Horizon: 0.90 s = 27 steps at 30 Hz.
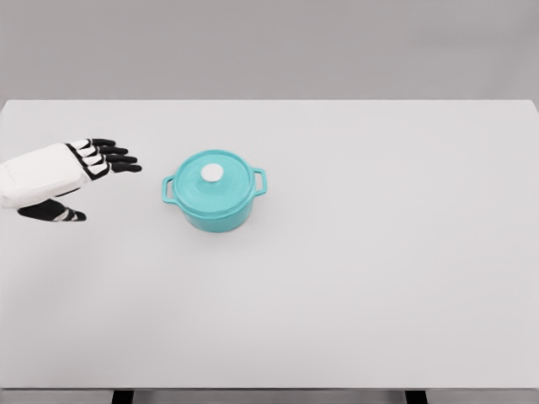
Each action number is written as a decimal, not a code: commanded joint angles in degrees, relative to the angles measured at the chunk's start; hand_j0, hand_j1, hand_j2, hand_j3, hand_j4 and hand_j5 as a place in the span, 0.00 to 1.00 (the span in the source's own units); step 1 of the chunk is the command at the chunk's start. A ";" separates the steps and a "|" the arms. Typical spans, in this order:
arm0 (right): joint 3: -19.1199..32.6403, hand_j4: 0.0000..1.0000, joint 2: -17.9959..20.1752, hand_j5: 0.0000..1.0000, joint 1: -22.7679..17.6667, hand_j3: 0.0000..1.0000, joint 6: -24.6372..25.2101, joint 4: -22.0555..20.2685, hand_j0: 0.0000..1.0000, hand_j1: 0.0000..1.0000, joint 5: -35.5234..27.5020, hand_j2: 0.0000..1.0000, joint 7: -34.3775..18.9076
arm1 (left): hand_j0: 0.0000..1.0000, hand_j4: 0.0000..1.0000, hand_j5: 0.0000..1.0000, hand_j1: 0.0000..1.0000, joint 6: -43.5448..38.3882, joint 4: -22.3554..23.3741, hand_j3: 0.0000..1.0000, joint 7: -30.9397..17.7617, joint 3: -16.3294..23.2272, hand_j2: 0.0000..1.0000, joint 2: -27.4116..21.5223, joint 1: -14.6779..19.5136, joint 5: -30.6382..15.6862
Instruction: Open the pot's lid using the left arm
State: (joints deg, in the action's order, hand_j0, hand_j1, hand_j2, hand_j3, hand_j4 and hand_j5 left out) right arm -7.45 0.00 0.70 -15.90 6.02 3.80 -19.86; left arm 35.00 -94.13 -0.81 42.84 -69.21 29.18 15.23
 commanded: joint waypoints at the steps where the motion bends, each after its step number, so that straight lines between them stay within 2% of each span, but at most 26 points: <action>1: 0.07 1.00 0.00 1.00 0.00 1.00 -0.01 0.05 1.00 1.00 -0.11 1.00 -0.09 | 1.00 1.00 1.00 1.00 0.00 -0.53 1.00 0.02 0.49 1.00 -0.13 0.00 -4.24; 3: -0.02 1.00 0.00 1.00 -0.53 1.00 -0.01 0.13 1.00 1.00 -0.11 1.00 -0.09 | 1.00 1.00 1.00 1.00 0.00 -0.44 1.00 0.02 0.49 1.00 1.62 3.51 -3.80; 5: 0.07 1.00 0.00 1.00 -0.61 1.00 -0.01 0.05 1.00 1.00 -0.02 1.00 -0.09 | 1.00 1.00 1.00 1.00 0.00 0.53 1.00 0.02 0.58 1.00 6.98 7.73 -3.27; 6: -0.02 1.00 0.00 1.00 -0.61 1.00 -0.01 0.05 1.00 1.00 -0.02 1.00 -0.09 | 1.00 1.00 1.00 1.00 0.00 0.53 1.00 0.02 0.58 1.00 9.88 8.44 -3.27; 7: -0.02 1.00 0.00 1.00 -0.61 1.00 -0.01 0.05 1.00 1.00 -0.11 1.00 -0.09 | 1.00 1.00 1.00 1.00 0.00 0.61 1.00 0.02 1.10 1.00 10.41 8.70 -3.27; 9: 0.07 1.00 0.00 1.00 -0.61 1.00 -0.01 0.05 1.00 1.00 -0.02 1.00 -0.09 | 1.00 1.00 1.00 1.00 0.00 0.88 1.00 0.02 5.58 1.00 11.99 11.86 -3.01; 11: -0.02 1.00 0.00 1.00 -0.61 1.00 -0.01 0.05 1.00 1.00 -0.02 1.00 -0.09 | 1.00 1.00 1.00 1.00 0.00 2.45 1.00 0.89 13.75 1.00 13.75 19.94 -4.50; 13: 0.07 1.00 0.00 1.00 -0.61 1.00 -0.01 0.05 1.00 1.00 -0.11 1.00 -0.09 | 1.00 1.00 1.00 1.00 0.00 4.83 1.00 0.02 18.68 1.00 14.37 24.34 -5.38; 15: 0.07 1.00 0.00 1.00 -0.61 1.00 -0.01 0.05 1.00 1.00 -0.11 1.00 -0.09 | 1.00 1.00 1.00 1.00 0.00 8.25 1.00 0.02 23.52 1.00 17.97 28.30 -6.44; 16: 0.07 1.00 0.00 1.00 -0.61 1.00 -0.01 0.05 1.00 1.00 -0.11 1.00 -0.09 | 1.00 1.00 1.00 1.00 0.00 9.49 1.00 -1.30 25.18 1.00 18.50 28.83 -6.70; 17: 0.07 1.00 0.00 1.00 -0.61 1.00 -0.01 0.05 1.00 1.00 -0.11 1.00 -0.09 | 1.00 1.00 1.00 1.00 0.00 11.42 1.00 -6.64 25.45 1.00 19.29 29.79 -6.70; 18: 0.07 1.00 0.00 1.00 -0.61 1.00 -0.01 0.05 1.00 1.00 -0.11 1.00 -0.09 | 1.00 1.00 1.00 1.00 0.00 11.60 1.00 -16.83 25.54 1.00 19.73 31.20 -7.93; 19: 0.07 1.00 0.00 1.00 -0.61 1.00 -0.01 0.05 1.00 1.00 -0.11 1.00 -0.09 | 1.00 1.00 1.00 1.00 0.00 11.51 1.00 -26.33 25.54 1.00 19.82 32.43 -11.26; 20: 0.07 1.00 0.00 1.00 -0.61 1.00 -0.01 0.05 1.00 1.00 -0.02 1.00 -0.09 | 1.00 1.00 1.00 1.00 0.00 11.34 1.00 -30.38 25.54 1.00 19.82 33.49 -12.85; 22: 0.07 1.00 0.00 1.00 -0.61 1.00 -0.01 0.05 1.00 1.00 -0.11 1.00 -0.09 | 1.00 1.00 1.00 1.00 0.00 11.34 1.00 -34.19 25.54 1.00 20.26 34.89 -16.54; 23: -0.02 1.00 0.00 1.00 -0.61 1.00 -0.01 0.05 1.00 1.00 -0.11 1.00 -0.09 | 1.00 1.00 1.00 1.00 0.00 11.51 1.00 -34.19 25.45 1.00 20.61 34.89 -17.42; 27: 0.07 1.00 0.00 1.00 -0.61 1.00 -0.01 0.05 1.00 1.00 -0.02 1.00 -0.09 | 1.00 1.00 1.00 1.00 0.00 11.60 1.00 -34.19 24.66 1.00 25.26 38.06 -17.42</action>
State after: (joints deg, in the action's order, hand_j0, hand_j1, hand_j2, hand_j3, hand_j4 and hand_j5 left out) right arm -7.39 0.00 0.09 -15.88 6.07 3.73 -19.93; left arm 35.13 -82.65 -33.52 67.80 -45.91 67.32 -0.95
